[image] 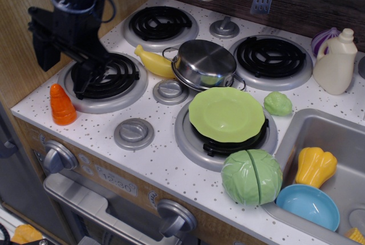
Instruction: Put carrot on plate
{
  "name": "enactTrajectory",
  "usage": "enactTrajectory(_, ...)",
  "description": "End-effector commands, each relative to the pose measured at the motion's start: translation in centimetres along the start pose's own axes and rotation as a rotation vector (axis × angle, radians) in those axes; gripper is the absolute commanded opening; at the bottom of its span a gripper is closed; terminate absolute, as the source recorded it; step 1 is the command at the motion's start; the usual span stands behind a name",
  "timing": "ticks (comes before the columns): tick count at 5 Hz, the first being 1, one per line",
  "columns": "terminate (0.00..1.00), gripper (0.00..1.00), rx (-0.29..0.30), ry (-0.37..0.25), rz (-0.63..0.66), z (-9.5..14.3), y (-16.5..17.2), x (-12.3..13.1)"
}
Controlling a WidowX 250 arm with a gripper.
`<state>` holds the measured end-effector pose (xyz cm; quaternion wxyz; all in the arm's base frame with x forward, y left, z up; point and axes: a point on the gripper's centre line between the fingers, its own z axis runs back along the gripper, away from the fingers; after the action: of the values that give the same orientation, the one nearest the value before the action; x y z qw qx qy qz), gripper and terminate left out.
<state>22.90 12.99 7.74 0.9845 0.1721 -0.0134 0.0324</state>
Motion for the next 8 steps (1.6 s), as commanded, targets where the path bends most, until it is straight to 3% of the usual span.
enactTrajectory(1,0.00,1.00,-0.003,-0.062,0.011,-2.4,2.6,0.4)
enactTrajectory(4,0.00,1.00,-0.101,-0.070,0.045,-5.1,2.2,0.3)
enactTrajectory(5,0.00,0.00,-0.164,-0.069,0.054,-6.3,1.6,0.7)
enactTrajectory(6,0.00,0.00,-0.164,-0.074,0.059,-6.1,1.2,0.8)
enactTrajectory(7,0.00,0.00,-0.158,-0.048,0.031,-4.0,0.7,1.0)
enactTrajectory(8,0.00,0.00,-0.083,-0.022,-0.039,0.8,-0.5,1.9)
